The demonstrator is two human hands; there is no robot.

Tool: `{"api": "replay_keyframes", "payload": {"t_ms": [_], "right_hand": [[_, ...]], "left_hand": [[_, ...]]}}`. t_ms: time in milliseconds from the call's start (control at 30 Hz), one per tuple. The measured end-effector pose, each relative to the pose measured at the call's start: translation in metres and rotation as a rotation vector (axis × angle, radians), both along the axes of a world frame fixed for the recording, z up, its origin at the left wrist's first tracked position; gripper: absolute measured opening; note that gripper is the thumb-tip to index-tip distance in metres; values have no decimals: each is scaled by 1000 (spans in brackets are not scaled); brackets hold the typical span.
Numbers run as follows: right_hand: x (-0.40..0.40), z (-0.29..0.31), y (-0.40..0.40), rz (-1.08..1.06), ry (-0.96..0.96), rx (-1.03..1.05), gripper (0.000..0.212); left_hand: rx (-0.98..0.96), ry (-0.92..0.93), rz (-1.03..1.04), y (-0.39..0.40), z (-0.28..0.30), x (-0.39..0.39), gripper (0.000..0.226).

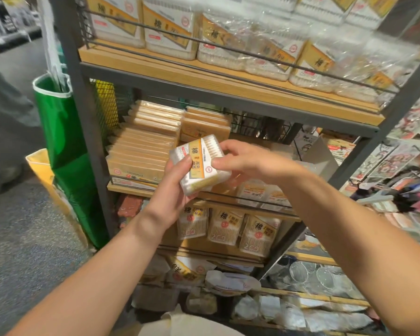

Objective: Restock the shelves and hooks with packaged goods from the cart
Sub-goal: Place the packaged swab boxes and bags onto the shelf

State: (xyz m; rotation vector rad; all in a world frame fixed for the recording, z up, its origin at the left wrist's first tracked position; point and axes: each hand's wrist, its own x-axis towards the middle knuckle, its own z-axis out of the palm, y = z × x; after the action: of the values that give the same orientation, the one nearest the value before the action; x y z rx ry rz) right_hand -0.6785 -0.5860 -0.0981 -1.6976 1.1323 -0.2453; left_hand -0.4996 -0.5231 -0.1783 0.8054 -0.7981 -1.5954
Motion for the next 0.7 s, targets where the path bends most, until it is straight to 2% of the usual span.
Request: {"api": "replay_keyframes", "payload": {"t_ms": [133,233,333,400,467,533,633,700], "right_hand": [[14,-1,6,-94,-93,8,43],[20,0,10,-164,-182,23,40],[23,-2,15,-280,-297,44,20],[18,-5,17,-383,-390,117,15],[8,-8,22,-459,-440,180,15],[-4,-11,28,-486,-442,189,25],[-21,-12,41,-508,-358,172,49],[-33,-12,48,-515,-325,160,52]], "left_hand": [[-45,-23,25,4,6,11,73],[6,-99,44,11,12,17,76],[126,-146,85,11,9,20,59],[187,-172,140,10,5,25,44],[181,-230,151,10,2,30,34],[150,-276,104,11,3,32,29],[180,-262,54,9,13,31,22],[191,-247,21,5,19,29,19]]}}
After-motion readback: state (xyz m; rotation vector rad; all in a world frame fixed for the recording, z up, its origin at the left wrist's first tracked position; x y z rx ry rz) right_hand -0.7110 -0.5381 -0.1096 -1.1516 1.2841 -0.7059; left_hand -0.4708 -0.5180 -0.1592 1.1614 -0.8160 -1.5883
